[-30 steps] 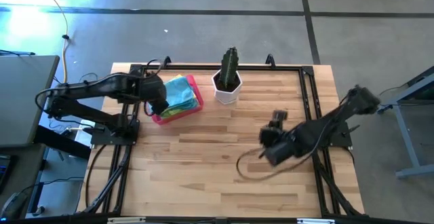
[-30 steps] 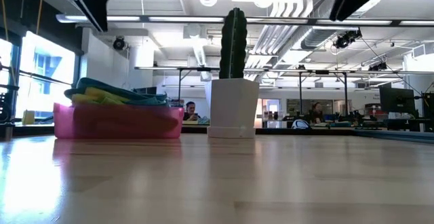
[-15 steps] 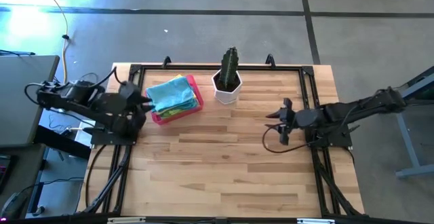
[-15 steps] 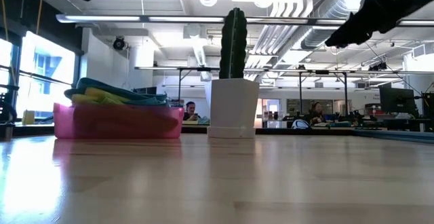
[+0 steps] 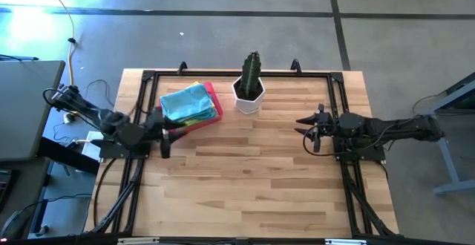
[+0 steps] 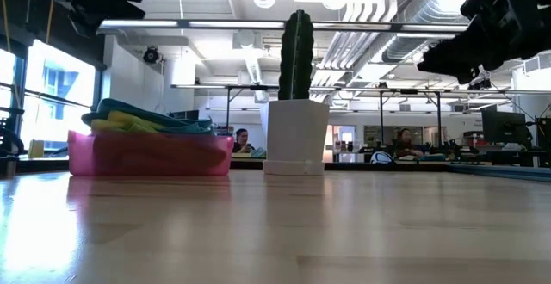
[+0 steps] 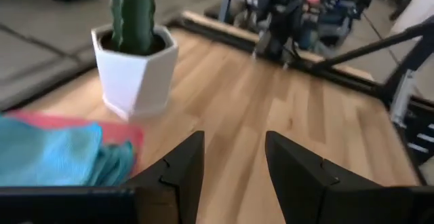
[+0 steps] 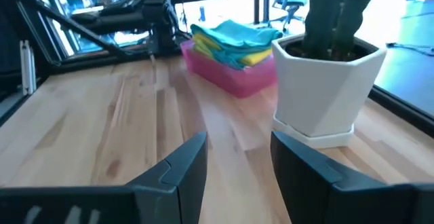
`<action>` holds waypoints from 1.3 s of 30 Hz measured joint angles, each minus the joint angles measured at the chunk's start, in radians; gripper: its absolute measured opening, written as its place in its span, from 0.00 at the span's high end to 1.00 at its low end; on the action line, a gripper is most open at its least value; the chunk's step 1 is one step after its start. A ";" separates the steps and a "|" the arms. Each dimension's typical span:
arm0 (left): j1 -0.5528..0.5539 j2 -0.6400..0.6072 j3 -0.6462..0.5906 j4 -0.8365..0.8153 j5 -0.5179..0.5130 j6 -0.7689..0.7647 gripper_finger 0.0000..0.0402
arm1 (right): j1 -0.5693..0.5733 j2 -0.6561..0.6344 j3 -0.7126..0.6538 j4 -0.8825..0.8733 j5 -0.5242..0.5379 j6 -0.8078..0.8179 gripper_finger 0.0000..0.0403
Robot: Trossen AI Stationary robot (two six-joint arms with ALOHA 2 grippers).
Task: Fold microfiber towels
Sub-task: Return to Home Position
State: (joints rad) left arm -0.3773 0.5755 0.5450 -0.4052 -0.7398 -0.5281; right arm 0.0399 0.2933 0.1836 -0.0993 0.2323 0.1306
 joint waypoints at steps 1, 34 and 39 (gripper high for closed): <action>-0.003 0.007 -0.036 0.074 -0.023 0.038 0.63 | -0.006 -0.007 -0.017 0.020 -0.004 0.000 0.62; 0.174 0.037 -0.530 0.455 -0.151 -0.060 0.63 | -0.034 -0.013 -0.150 0.124 0.138 0.026 0.62; 0.174 0.037 -0.530 0.457 -0.108 -0.063 0.63 | -0.034 -0.013 -0.150 0.124 0.139 0.026 0.62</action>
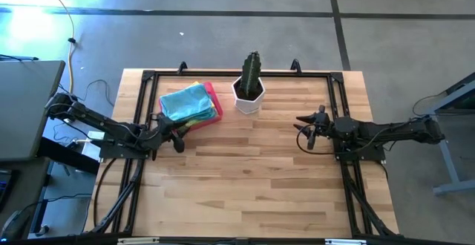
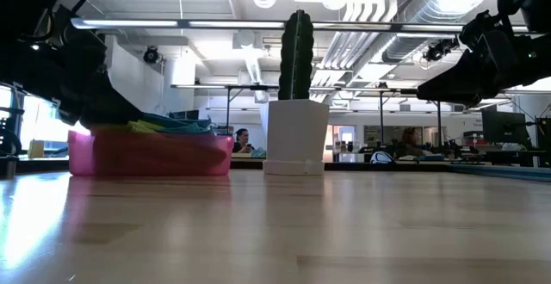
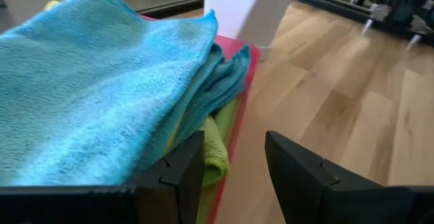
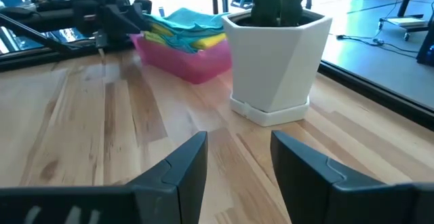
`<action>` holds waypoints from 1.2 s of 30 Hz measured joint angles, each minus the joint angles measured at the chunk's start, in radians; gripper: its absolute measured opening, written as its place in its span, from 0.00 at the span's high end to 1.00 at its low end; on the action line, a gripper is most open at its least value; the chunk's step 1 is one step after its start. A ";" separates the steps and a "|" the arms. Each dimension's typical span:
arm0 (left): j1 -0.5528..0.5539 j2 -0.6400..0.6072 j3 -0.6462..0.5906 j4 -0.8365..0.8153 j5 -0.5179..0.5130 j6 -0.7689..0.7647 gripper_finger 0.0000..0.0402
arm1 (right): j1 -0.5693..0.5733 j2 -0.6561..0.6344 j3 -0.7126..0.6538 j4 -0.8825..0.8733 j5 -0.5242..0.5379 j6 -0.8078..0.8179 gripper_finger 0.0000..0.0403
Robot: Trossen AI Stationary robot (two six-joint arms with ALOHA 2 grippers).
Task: Fold microfiber towels
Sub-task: Return to Home Position
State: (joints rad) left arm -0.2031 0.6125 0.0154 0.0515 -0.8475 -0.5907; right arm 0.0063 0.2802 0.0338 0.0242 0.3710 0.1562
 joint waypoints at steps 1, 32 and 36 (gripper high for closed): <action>0.000 0.000 0.000 0.000 0.010 0.000 0.63 | 0.000 0.000 0.000 0.000 0.000 0.000 0.62; 0.267 -0.369 0.001 0.003 0.042 0.000 0.63 | -0.062 -0.093 0.000 -0.026 0.000 0.000 0.62; 0.354 -0.409 0.001 0.004 0.042 0.000 0.63 | -0.142 -0.093 0.000 -0.026 0.000 0.000 0.62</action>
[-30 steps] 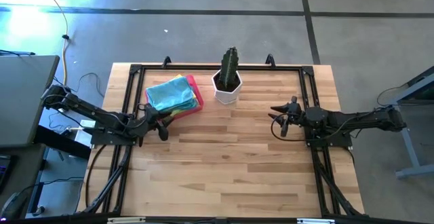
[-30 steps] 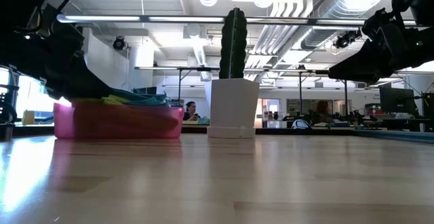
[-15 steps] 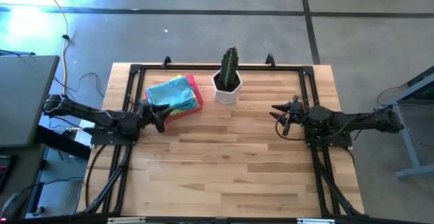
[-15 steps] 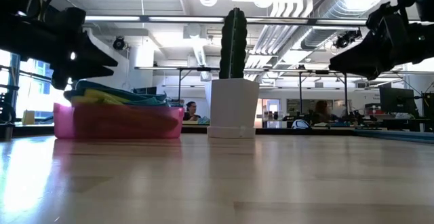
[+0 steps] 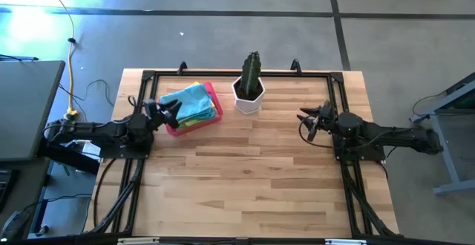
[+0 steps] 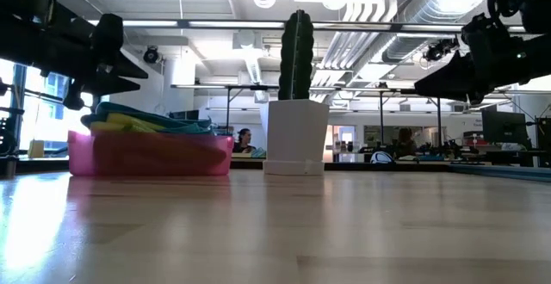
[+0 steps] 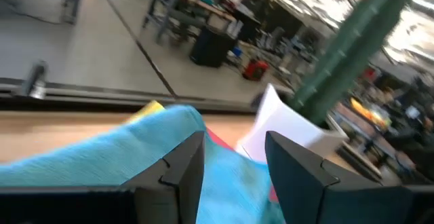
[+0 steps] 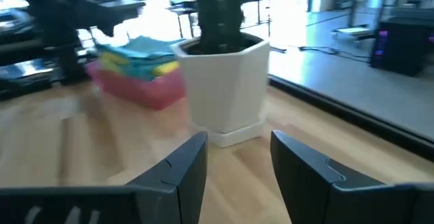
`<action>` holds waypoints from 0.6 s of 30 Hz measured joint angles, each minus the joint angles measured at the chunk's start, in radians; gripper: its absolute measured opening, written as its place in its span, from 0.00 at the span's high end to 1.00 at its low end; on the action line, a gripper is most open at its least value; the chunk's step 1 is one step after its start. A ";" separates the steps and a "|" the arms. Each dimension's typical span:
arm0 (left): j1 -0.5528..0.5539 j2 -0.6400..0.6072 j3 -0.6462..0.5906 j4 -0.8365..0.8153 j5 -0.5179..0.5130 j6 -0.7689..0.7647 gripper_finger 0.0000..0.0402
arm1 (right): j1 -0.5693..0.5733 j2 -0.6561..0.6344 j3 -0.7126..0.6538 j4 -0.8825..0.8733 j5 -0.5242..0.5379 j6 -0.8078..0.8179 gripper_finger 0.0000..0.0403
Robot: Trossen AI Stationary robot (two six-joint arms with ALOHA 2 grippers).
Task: Fold microfiber towels
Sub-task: Return to Home Position
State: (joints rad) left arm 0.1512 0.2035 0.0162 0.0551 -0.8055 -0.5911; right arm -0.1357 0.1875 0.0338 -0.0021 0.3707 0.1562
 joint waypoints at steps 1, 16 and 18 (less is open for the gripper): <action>0.024 -0.009 0.000 0.000 0.000 0.000 0.63 | -0.023 0.000 0.000 0.000 0.000 0.000 0.62; 0.310 -0.123 0.000 0.000 -0.002 0.000 0.63 | -0.364 0.000 0.000 -0.001 0.000 0.000 0.62; 0.333 -0.137 0.000 -0.002 -0.003 0.000 0.63 | -0.395 0.000 0.000 -0.001 0.000 0.000 0.62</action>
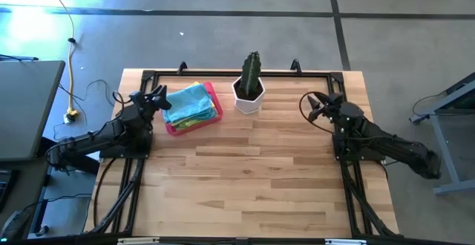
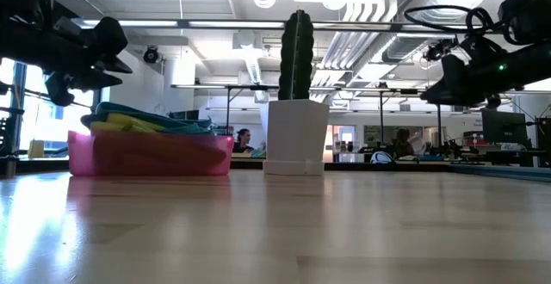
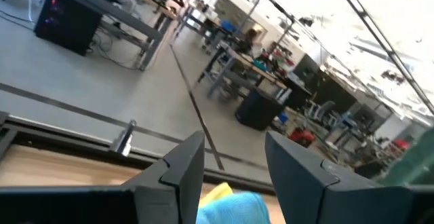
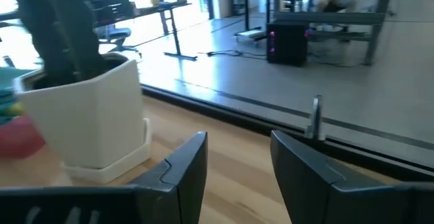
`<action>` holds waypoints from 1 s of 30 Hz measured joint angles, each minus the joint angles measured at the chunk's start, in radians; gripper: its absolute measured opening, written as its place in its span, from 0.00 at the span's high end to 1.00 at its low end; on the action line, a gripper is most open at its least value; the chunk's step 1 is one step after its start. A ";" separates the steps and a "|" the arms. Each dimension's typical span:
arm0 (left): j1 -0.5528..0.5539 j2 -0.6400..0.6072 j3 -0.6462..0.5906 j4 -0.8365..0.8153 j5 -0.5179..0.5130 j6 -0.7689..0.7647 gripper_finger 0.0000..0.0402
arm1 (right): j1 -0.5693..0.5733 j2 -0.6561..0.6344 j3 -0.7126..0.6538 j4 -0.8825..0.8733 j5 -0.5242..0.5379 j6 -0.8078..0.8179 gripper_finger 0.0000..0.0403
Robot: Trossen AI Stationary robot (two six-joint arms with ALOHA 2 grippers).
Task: Fold microfiber towels
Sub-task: Return to Home Position
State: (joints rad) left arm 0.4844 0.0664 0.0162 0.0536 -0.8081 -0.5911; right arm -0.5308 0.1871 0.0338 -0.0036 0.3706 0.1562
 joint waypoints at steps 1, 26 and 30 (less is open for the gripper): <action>0.010 -0.004 0.000 0.002 0.000 0.000 0.63 | -0.011 0.000 0.000 0.000 0.000 0.000 0.62; 0.034 0.001 0.000 0.001 0.002 0.000 0.63 | -0.034 0.000 0.000 0.000 0.000 0.000 0.62; 0.034 0.001 0.000 0.001 0.002 0.000 0.63 | -0.034 0.000 0.000 0.000 0.000 0.000 0.62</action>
State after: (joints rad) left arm 0.5186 0.0673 0.0162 0.0544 -0.8061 -0.5911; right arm -0.5652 0.1875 0.0338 -0.0040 0.3706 0.1562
